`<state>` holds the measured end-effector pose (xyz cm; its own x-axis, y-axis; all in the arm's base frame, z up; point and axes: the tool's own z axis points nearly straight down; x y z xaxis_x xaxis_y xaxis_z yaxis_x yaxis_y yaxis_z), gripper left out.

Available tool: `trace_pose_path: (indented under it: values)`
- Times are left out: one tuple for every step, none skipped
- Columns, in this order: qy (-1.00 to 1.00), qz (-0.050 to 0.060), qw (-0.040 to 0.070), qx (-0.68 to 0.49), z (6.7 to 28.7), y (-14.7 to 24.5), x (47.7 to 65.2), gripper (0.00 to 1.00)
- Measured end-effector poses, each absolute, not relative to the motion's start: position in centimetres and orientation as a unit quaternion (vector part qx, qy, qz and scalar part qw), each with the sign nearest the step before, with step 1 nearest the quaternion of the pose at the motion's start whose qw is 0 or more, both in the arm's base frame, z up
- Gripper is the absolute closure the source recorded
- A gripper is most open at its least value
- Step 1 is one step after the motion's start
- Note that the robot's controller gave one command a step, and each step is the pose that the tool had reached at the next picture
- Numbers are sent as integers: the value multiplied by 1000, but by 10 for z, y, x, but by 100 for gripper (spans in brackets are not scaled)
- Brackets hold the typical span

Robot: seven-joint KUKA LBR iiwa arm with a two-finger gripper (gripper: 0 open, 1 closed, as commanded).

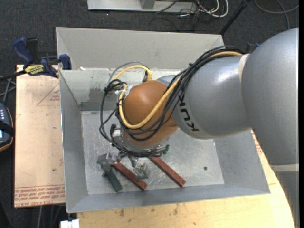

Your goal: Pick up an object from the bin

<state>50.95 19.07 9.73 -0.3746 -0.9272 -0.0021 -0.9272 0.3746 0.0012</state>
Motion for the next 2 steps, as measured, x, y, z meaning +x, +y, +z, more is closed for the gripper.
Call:
trace_pose_path:
  values:
    - [877,1,0,-481,103,191,513,0]
    - [796,1,1,-605,92,190,511,0]
